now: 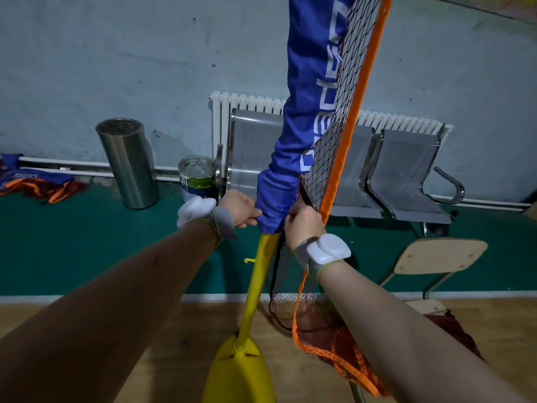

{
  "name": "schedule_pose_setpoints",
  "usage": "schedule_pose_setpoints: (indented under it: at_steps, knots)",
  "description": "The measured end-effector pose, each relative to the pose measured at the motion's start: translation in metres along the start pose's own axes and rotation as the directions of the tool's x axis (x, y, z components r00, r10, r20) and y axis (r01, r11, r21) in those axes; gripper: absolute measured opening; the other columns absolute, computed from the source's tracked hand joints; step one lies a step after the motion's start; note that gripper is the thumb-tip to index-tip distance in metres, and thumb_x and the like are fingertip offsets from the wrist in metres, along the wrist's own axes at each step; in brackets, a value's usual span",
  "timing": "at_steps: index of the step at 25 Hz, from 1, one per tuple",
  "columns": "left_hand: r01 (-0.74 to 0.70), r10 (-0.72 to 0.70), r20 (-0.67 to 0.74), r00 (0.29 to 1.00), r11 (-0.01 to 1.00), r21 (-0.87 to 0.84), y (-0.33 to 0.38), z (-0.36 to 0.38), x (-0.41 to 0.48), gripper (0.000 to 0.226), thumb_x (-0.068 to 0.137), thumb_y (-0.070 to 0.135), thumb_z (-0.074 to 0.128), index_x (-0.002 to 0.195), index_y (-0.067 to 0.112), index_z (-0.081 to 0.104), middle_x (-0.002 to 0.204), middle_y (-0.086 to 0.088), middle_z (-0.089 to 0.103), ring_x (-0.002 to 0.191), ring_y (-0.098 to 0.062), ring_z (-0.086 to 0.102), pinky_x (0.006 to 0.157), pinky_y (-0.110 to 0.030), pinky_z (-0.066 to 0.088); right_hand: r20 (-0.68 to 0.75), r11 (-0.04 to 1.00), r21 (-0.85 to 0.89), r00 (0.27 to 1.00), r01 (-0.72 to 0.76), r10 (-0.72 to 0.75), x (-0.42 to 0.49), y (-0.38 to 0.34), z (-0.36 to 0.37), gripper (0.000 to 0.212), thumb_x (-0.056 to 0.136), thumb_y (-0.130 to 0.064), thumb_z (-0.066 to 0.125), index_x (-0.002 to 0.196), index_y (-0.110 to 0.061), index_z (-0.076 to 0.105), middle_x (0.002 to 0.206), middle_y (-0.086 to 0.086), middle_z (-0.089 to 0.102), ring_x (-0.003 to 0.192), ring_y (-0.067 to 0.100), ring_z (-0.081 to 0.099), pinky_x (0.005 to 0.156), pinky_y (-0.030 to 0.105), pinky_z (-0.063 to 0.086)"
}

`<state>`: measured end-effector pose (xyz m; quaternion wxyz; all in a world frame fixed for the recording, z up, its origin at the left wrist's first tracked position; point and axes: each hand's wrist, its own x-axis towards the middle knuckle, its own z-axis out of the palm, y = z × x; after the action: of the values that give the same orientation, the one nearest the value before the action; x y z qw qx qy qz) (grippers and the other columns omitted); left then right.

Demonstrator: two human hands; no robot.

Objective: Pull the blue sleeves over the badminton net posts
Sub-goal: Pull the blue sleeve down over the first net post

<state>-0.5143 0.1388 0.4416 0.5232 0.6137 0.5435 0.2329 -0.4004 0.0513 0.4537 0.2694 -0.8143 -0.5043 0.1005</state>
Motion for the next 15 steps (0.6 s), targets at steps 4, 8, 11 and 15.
schedule_pose_setpoints:
  at_steps: [4,8,11,15]
  knots:
    - [-0.118,0.115,-0.036,0.993,0.987,-0.109,0.012,-0.005,-0.012,0.026,0.084,0.000,0.061,0.069,0.016,0.045,0.062,-0.003,0.052,0.030,0.002,0.051,0.033,-0.011,0.033,-0.028,0.997,0.063,0.999,-0.043,0.045,-0.003,-0.004,-0.014,0.027,0.088,-0.020,0.046,0.111,-0.008,0.056,0.101,0.018,0.066,0.090,0.038,0.062,0.076,0.042,0.053]
    - [-0.285,0.262,-0.159,0.952,0.948,-0.143,0.018,-0.005,-0.015,0.028,0.086,-0.002,0.056,0.066,0.013,0.046,0.056,-0.009,0.047,0.030,0.001,0.051,0.050,-0.021,0.045,-0.138,0.982,0.190,0.990,0.018,0.008,0.001,-0.015,-0.025,0.034,0.091,-0.014,0.043,0.124,-0.012,0.051,0.110,0.019,0.065,0.099,0.038,0.060,0.081,0.042,0.051]
    - [-0.301,0.277,-0.195,0.941,0.948,-0.103,0.015,-0.001,-0.011,0.030,0.087,0.000,0.057,0.062,0.015,0.047,0.054,-0.008,0.047,0.031,0.001,0.051,0.050,-0.019,0.044,-0.144,0.980,0.200,0.990,0.027,0.002,0.007,-0.017,-0.027,0.026,0.092,-0.013,0.045,0.111,-0.011,0.062,0.106,0.018,0.067,0.098,0.037,0.060,0.082,0.040,0.050]
    - [-0.301,0.278,-0.220,0.935,0.950,-0.079,0.010,0.006,-0.003,0.032,0.087,0.003,0.057,0.059,0.016,0.048,0.036,0.005,0.050,0.031,0.001,0.050,0.052,-0.023,0.043,-0.155,0.988,0.154,0.988,0.025,-0.001,0.010,-0.013,-0.025,0.023,0.092,-0.015,0.046,0.105,-0.011,0.064,0.100,0.018,0.067,0.093,0.037,0.061,0.078,0.041,0.051]
